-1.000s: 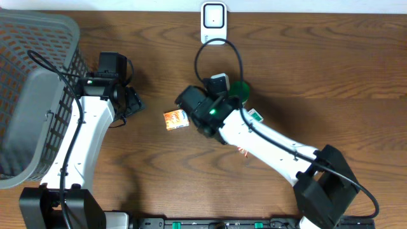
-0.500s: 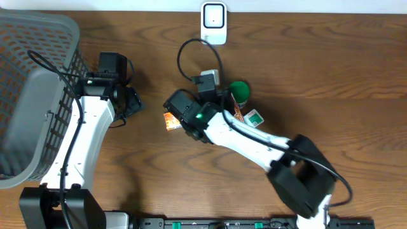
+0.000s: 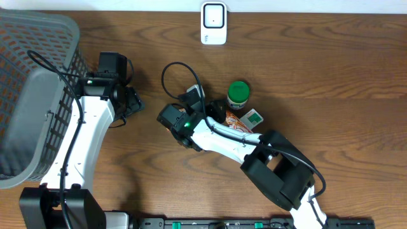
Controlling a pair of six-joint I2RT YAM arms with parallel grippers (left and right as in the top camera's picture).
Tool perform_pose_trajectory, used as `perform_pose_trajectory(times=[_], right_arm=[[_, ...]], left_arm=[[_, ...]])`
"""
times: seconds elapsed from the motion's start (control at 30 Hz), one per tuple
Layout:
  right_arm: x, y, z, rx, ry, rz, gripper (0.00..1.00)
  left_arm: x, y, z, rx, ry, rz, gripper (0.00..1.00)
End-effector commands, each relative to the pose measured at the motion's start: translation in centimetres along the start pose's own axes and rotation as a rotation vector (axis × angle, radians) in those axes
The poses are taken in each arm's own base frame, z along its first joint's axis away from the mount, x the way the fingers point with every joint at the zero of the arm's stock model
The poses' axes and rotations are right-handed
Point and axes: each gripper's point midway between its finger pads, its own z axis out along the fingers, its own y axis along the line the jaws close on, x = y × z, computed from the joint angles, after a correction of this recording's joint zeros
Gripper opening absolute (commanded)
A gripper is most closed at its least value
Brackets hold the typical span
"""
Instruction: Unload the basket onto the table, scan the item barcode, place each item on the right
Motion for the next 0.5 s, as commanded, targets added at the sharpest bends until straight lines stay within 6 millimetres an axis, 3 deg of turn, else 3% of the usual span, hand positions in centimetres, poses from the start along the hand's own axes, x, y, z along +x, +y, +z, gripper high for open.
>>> perform_pose_trajectory(times=[0.0, 0.3, 0.47], right_arm=[[0.4, 1.0, -0.3, -0.055, 0.019, -0.009, 0.48], [1.5, 1.0, -0.6, -0.08, 0.068, -0.053, 0.77], [1.3, 0.8, -2.0, -0.172, 0.089, -0.017, 0.82]], left_arm=[[0.1, 0.5, 0.2, -0.02, -0.001, 0.004, 0.86], [0.1, 0.5, 0.2, -0.02, -0.001, 0.004, 0.86], [0.1, 0.5, 0.2, -0.02, -0.001, 0.004, 0.86]])
